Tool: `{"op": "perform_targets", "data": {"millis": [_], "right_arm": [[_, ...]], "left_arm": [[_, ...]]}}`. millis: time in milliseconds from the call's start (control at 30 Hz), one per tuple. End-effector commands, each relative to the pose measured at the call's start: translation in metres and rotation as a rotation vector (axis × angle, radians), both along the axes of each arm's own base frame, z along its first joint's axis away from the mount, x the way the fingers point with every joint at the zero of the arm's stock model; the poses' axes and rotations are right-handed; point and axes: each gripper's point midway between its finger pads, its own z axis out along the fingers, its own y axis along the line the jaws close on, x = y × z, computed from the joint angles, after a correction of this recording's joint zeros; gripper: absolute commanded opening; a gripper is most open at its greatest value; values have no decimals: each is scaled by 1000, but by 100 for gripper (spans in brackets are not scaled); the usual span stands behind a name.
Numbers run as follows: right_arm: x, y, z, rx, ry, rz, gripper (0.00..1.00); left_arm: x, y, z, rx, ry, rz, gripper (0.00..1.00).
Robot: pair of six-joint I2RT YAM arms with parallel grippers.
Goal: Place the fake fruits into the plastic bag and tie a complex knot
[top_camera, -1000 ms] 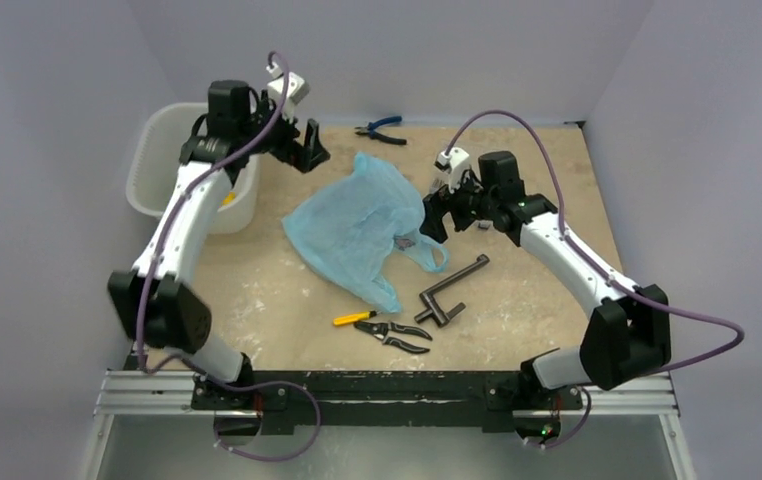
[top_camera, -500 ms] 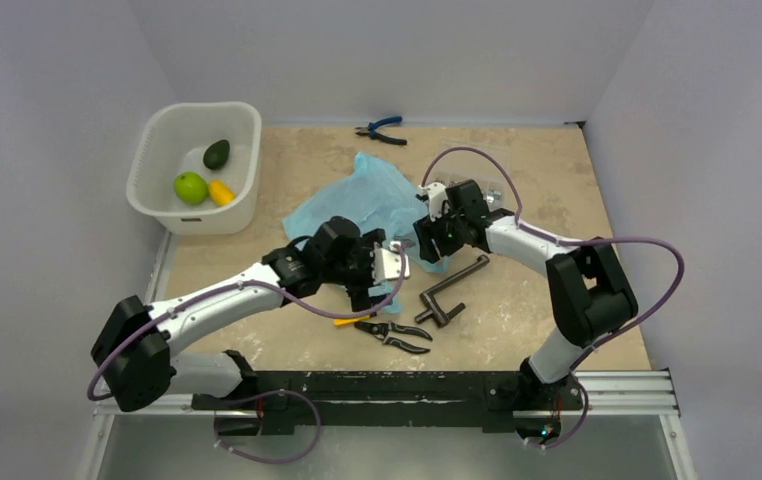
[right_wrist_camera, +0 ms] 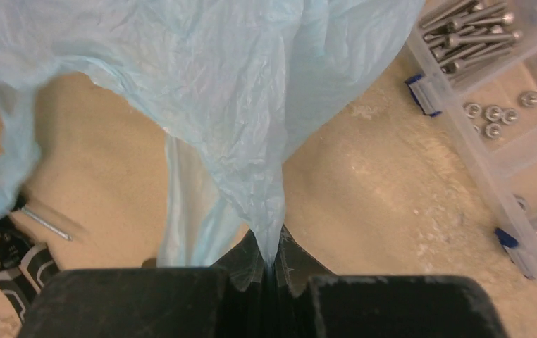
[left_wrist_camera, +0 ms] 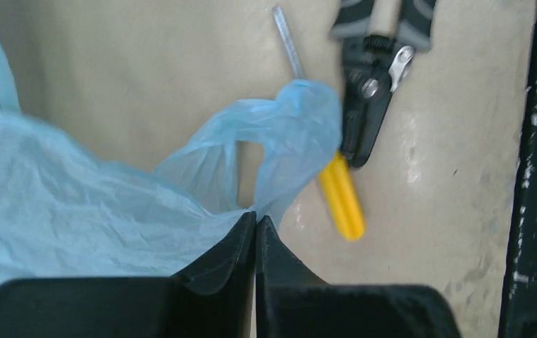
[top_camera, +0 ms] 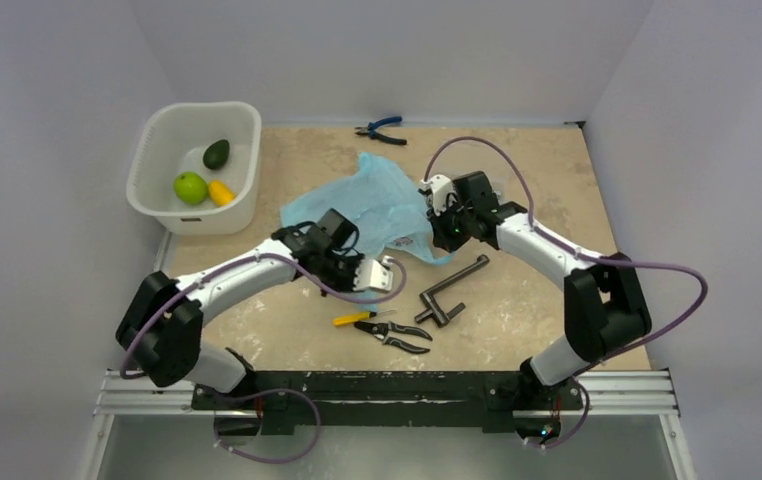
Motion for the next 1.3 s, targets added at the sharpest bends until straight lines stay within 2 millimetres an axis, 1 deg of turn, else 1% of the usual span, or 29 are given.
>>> {"op": "perform_targets", "data": {"millis": [0,67,133,167,200,267,300,333,367,400,433,467,533,567,600,667,767,833,867,933,1000,1100,1200,1267], "right_arm": [[-8,-27,39,-49,-71,68,0],[-21,-47,40,-87,-67,96,0],[-34,-58,43,-127,-98,149,0],[-38,-60,45,-135,-113,173,0],[-40,-58,50,-128,-138,203,0],[-35,-59,65,-138,-209,222,0],[-31,-56,75,-125,-247,219,10],[-25,-54,84,-116,-286,216,30],[-20,-52,94,-112,-321,208,54],[-13,-52,106,-106,-361,184,72],[-7,-50,119,-91,-401,170,80],[-4,-46,134,-64,-446,168,86],[-5,-32,167,16,-556,208,97],[-8,-23,182,63,-615,248,99],[-16,-10,196,115,-667,309,99],[-30,18,217,185,-742,406,99],[-50,60,244,296,-804,525,99],[-59,80,259,353,-852,595,99],[-61,87,264,360,-879,628,99],[-63,100,263,353,-906,689,99],[-63,109,254,352,-885,750,99],[-71,125,247,390,-843,829,99],[-84,142,237,406,-823,895,99],[-89,150,234,412,-816,914,99]], "left_arm": [[28,52,56,-89,-30,64,0],[42,73,82,-199,-75,124,0],[49,82,105,-292,-121,140,0],[49,81,115,-327,-139,132,0],[48,78,124,-358,-147,120,0],[44,66,147,-439,-142,83,0],[41,60,159,-482,-125,70,0],[39,53,171,-529,-103,62,0],[37,47,183,-569,-83,49,0],[33,42,195,-600,-71,27,0],[31,38,204,-627,-64,11,0],[30,34,213,-649,-57,3,0],[26,29,228,-681,-47,-24,0],[25,26,236,-696,-39,-29,0],[23,23,242,-714,-21,-38,0],[21,19,255,-735,11,-55,0],[16,13,268,-762,64,-83,0],[12,11,277,-784,76,-117,0],[10,10,280,-793,79,-131,0],[7,7,287,-806,75,-157,0],[4,3,293,-820,84,-173,0],[3,-4,303,-840,92,-191,0],[9,-11,314,-872,84,-193,0],[17,-16,320,-892,84,-175,0]]}}
